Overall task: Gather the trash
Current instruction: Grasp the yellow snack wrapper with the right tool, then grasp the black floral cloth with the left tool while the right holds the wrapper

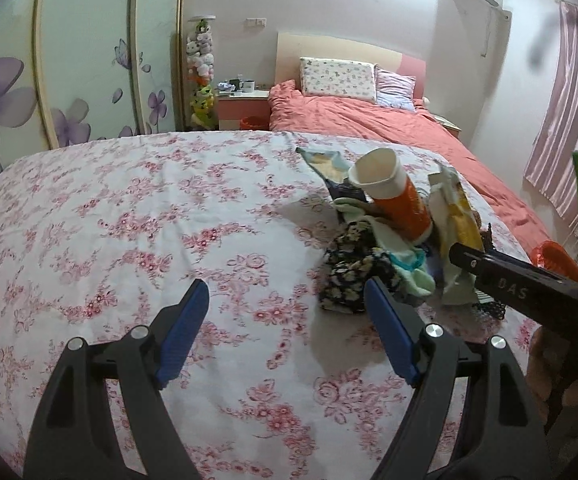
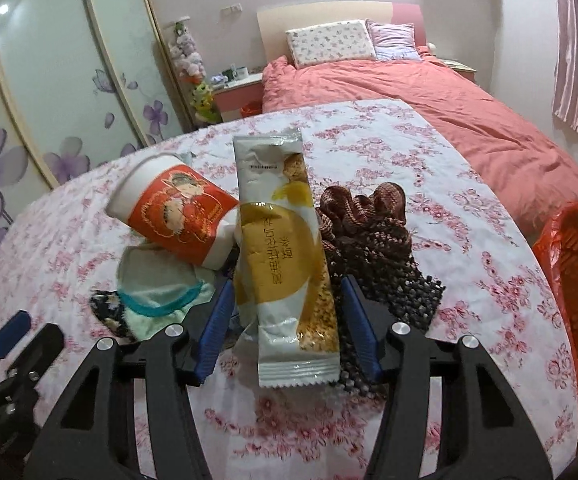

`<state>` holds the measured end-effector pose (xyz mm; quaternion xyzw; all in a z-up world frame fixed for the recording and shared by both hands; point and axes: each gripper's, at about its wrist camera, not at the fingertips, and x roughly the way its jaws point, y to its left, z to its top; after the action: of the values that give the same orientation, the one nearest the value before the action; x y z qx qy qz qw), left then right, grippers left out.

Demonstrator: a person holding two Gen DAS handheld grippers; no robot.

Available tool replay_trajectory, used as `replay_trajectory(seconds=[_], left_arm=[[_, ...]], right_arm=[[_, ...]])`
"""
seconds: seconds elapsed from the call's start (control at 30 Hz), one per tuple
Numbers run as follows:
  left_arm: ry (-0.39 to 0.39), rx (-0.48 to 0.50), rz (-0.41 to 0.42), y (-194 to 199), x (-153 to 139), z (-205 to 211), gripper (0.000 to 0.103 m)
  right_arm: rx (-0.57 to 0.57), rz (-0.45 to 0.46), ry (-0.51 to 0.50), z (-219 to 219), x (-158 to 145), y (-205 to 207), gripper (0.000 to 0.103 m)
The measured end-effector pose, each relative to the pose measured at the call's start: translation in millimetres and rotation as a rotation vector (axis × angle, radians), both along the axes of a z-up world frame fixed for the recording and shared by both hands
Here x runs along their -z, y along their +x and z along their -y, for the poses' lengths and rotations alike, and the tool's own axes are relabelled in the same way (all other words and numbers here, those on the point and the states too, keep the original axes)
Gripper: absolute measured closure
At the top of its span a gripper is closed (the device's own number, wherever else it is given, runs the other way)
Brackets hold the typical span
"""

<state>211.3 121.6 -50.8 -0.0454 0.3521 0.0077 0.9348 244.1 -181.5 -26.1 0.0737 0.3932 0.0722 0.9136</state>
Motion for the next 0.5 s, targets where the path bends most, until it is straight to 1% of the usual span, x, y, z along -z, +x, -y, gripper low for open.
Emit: replay_trajectory(seconds=[0.07, 0.1, 0.17, 0.3, 0.5], left_arm=[[-0.003, 0.001, -0.004, 2, 3, -3, 0.025], [-0.003, 0.003, -0.005, 3, 4, -4, 0.025], [-0.004, 0.006, -0.006, 3, 5, -4, 0.025], [-0.011, 0.015, -0.010, 6, 7, -2, 0.025], [-0.012, 0.042, -0.011, 8, 6, 8, 0.025]], right_arm=[[0.003, -0.006, -0.012, -3, 4, 2, 0.049], [0.005, -0.006, -0.019, -3, 5, 3, 0.057], [-0.001, -0.013, -0.028, -3, 8, 5, 0.063], [-0.008, -0.008, -0.016, 1, 8, 1, 0.067], [-0.004, 0.013, 0.026, 13, -1, -11, 0.067]])
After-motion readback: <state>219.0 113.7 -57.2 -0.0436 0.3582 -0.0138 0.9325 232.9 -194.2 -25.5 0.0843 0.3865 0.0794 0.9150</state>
